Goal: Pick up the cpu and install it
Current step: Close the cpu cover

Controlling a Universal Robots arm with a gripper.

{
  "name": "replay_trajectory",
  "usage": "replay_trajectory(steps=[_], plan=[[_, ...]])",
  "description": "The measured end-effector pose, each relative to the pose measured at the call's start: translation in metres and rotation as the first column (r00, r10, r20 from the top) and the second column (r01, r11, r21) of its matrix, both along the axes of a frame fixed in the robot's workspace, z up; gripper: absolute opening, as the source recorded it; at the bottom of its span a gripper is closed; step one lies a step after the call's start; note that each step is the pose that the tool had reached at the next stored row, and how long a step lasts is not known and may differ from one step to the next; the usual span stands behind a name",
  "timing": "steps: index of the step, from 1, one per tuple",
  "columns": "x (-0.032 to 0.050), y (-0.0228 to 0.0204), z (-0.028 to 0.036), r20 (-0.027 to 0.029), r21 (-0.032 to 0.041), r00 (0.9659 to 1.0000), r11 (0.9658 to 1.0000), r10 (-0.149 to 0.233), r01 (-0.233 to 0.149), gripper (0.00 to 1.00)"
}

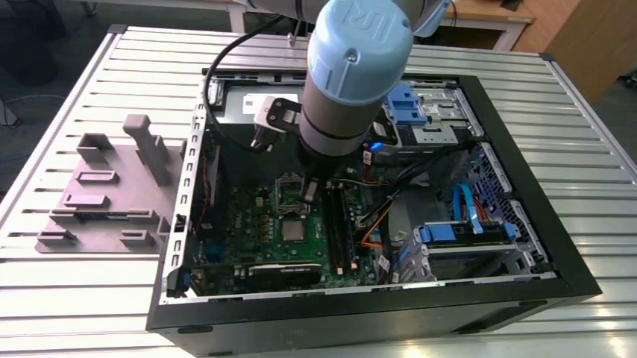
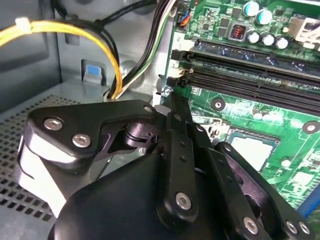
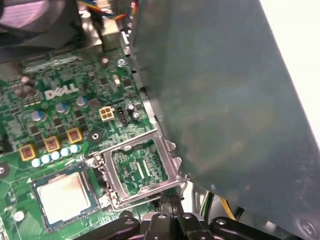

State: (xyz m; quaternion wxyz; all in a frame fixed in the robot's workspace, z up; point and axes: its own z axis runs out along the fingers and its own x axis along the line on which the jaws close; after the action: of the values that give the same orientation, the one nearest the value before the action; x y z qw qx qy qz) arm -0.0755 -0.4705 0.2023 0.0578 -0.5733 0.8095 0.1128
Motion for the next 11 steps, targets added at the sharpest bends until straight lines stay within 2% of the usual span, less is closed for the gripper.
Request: replay_trajectory(steps=[5,11], plan=[[-0.0076,0.0007,-0.0003,0.0007,0.0001,0.9999,0.9999,-0.015,0.015,0.11],[-0.0082,0.0007,-0.0003,0.0005,-0.0003,0.9996,0.9996,-0.029,0.029,0.11]])
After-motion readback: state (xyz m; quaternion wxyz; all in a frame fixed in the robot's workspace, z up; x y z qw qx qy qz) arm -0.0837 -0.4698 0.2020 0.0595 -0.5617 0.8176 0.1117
